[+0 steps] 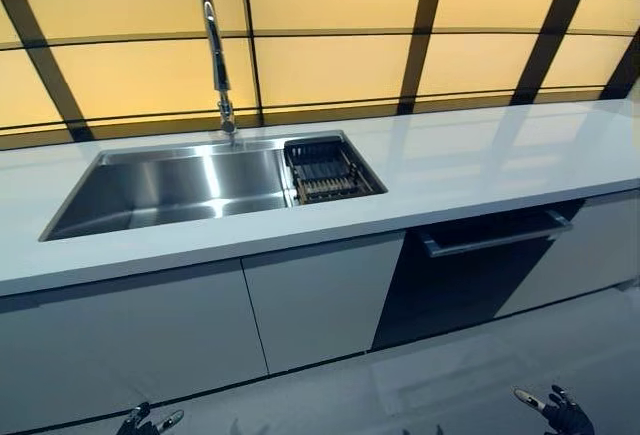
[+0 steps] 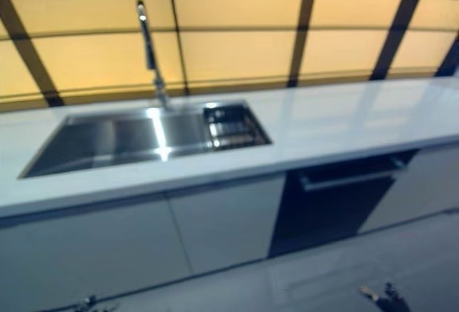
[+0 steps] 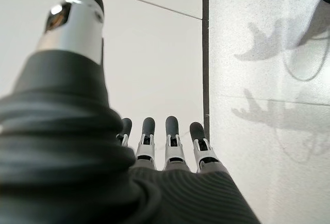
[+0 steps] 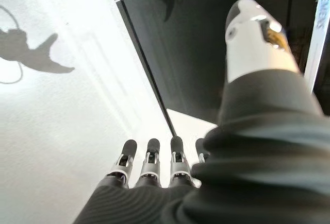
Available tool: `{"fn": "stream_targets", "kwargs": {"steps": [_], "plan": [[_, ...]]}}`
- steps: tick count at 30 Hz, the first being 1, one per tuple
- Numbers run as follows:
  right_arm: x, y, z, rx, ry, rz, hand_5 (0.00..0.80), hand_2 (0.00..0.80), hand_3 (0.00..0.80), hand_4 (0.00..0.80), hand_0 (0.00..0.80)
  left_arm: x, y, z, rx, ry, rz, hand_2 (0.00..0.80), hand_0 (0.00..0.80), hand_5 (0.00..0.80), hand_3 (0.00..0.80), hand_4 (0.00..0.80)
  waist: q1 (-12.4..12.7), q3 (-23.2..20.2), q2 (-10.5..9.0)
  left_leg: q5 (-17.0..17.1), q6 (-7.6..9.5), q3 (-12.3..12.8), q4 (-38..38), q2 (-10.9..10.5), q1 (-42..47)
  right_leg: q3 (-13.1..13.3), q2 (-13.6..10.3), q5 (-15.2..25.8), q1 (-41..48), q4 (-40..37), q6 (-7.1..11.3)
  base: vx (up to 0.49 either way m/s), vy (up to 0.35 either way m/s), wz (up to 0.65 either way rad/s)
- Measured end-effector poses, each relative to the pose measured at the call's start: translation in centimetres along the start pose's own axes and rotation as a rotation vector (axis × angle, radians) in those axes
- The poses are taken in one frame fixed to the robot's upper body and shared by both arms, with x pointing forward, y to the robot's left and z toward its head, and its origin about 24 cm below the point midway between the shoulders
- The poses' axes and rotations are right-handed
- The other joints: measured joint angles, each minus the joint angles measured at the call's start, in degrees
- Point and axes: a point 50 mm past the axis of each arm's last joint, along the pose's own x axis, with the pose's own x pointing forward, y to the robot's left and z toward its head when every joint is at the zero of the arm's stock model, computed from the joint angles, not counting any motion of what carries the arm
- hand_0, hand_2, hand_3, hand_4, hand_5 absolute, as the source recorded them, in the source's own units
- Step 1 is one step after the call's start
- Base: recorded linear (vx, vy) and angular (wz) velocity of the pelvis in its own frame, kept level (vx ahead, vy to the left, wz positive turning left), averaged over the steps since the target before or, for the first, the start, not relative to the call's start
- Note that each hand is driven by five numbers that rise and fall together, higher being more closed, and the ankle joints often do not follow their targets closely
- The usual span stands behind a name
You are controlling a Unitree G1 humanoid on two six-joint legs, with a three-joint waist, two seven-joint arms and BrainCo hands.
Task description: Take plates into dishwasher
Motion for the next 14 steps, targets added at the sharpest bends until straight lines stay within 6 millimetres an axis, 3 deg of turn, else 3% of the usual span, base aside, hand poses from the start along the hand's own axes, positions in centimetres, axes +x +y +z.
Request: {"fn": "stream_targets", "kwargs": {"steps": [5, 8, 14], "plan": [[0.0, 0.8, -0.5, 0.008, 0.012, 0.019, 0.000, 0.000, 0.000, 0.000, 0.000, 0.4, 0.1, 1.1, 0.006, -0.026, -0.005, 0.000, 0.000, 0.000, 0.000, 0.000, 0.10, 0.01, -0.67, 0.36, -0.35, 0.34, -0.80, 0.90, -0.04, 0.00, 0.89, 0.45, -0.46, -0.54, -0.80, -0.059, -0.096, -0.04], [-0.1, 1.5, -1.2, -0.009, 0.039, 0.040, 0.000, 0.000, 0.000, 0.000, 0.000, 0.5, 0.0, 0.9, 0.011, -0.010, -0.009, 0.000, 0.000, 0.000, 0.000, 0.000, 0.16, -0.01, -1.11, 0.89, -1.33, -0.01, -1.12, 1.91, -0.32, -0.22, 2.20, 2.40, 1.16, -4.91, -1.80, -0.037, -0.114, 0.02], [0.0, 1.6, -0.9, -0.008, 0.032, 0.043, 0.000, 0.000, 0.000, 0.000, 0.000, 0.5, -0.3, 0.8, 0.009, 0.003, -0.017, 0.000, 0.000, 0.000, 0.000, 0.000, 0.16, -0.12, -1.14, 0.95, -2.68, -0.32, -1.12, 3.39, -0.17, -0.89, 3.93, 4.42, 3.63, -9.23, -2.95, -0.001, -0.050, 0.02]]}}
